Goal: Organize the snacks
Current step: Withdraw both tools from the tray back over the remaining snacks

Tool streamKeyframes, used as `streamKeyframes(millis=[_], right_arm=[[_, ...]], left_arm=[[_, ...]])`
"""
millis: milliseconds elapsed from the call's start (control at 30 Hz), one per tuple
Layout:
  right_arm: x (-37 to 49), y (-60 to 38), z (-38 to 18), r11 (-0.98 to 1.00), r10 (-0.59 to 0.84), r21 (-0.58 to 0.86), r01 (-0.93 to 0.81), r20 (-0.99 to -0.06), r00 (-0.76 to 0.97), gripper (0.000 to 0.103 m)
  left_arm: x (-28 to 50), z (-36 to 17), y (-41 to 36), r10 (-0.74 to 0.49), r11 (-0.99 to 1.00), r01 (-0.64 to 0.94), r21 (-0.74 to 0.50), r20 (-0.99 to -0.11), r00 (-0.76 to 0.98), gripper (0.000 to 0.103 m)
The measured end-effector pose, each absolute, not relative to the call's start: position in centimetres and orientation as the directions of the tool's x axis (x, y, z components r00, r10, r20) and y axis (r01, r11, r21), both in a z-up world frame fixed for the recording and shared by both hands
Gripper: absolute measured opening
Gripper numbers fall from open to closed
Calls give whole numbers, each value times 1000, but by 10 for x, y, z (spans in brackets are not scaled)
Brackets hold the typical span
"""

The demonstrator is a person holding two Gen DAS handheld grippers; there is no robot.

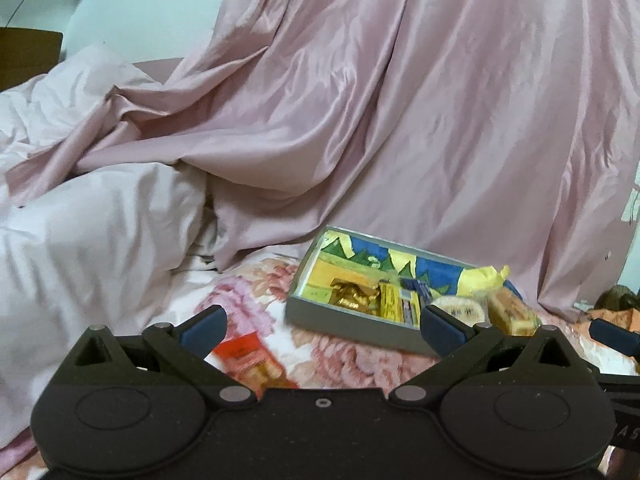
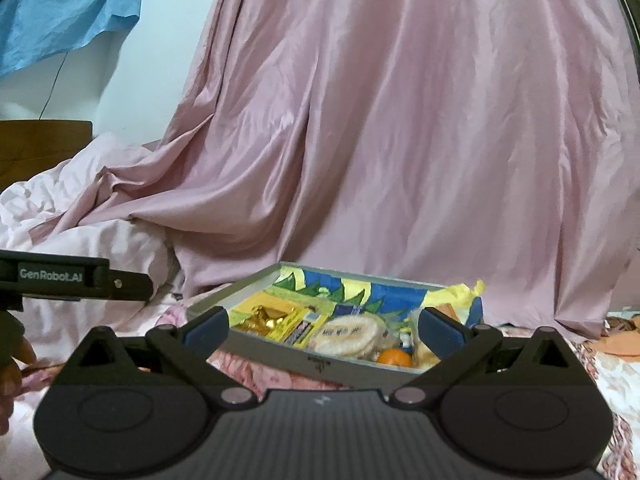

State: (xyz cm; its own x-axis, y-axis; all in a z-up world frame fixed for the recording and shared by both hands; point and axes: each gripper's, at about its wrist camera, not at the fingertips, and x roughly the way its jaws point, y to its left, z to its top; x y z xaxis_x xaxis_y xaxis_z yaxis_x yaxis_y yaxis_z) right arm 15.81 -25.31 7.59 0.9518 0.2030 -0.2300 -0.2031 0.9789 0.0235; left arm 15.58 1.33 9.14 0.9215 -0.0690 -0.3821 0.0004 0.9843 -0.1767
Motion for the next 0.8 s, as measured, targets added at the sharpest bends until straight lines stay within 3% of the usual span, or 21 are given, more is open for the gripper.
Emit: streamKeyframes(millis=[500,800], right_arm=[[85,-228,65,971,233,19,-239,-316,920,103],[61,-202,48,958,273,27,-284,-379,884,103]], left_arm=[[74,77,41,-49,996,8,-94,-440,897,102],[49,57,57,-7,1000,-7,-23,-525,851,102]])
